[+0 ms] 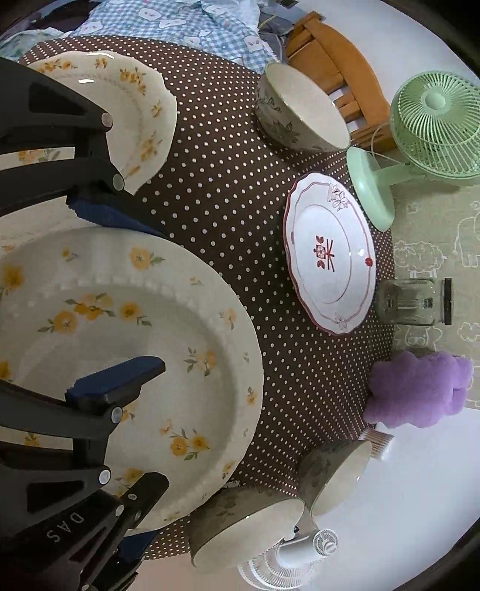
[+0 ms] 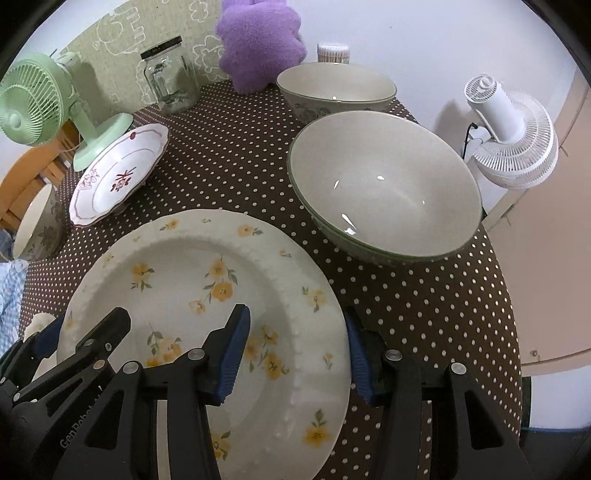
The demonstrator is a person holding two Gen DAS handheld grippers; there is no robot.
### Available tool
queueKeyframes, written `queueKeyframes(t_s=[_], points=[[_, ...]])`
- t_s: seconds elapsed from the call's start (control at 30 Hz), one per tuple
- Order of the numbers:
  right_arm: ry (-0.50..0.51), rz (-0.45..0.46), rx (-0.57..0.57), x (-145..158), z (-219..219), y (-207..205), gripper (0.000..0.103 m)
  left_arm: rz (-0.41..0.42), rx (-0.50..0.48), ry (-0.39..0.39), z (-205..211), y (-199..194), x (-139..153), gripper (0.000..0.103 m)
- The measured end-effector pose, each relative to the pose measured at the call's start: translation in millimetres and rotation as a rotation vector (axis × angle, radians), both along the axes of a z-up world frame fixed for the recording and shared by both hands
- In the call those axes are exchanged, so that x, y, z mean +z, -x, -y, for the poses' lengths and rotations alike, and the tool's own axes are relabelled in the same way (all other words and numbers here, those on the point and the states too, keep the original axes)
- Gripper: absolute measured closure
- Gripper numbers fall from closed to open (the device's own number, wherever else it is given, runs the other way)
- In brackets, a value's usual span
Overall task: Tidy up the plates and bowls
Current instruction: 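Lower the held plate onto the other yellow-flower plate with both grippers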
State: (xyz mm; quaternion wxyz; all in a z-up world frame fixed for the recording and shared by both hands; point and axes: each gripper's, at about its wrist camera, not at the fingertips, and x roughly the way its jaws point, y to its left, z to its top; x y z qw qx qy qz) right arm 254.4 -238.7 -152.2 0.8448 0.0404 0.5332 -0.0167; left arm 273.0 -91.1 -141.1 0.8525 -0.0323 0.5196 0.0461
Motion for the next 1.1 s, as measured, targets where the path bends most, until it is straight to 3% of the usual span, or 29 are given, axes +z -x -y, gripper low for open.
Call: queueKeyframes(t_s=[0.5,1.1], points=[[0.016,0.059,-0.001,27,-38,31,0.049,0.051,0.002,-0.004,-35,31,21,0.037],[0.026,0.073,0.013,32,-106,73,0.049,0.049,0.017,0.008,-100,79,17,0.037]])
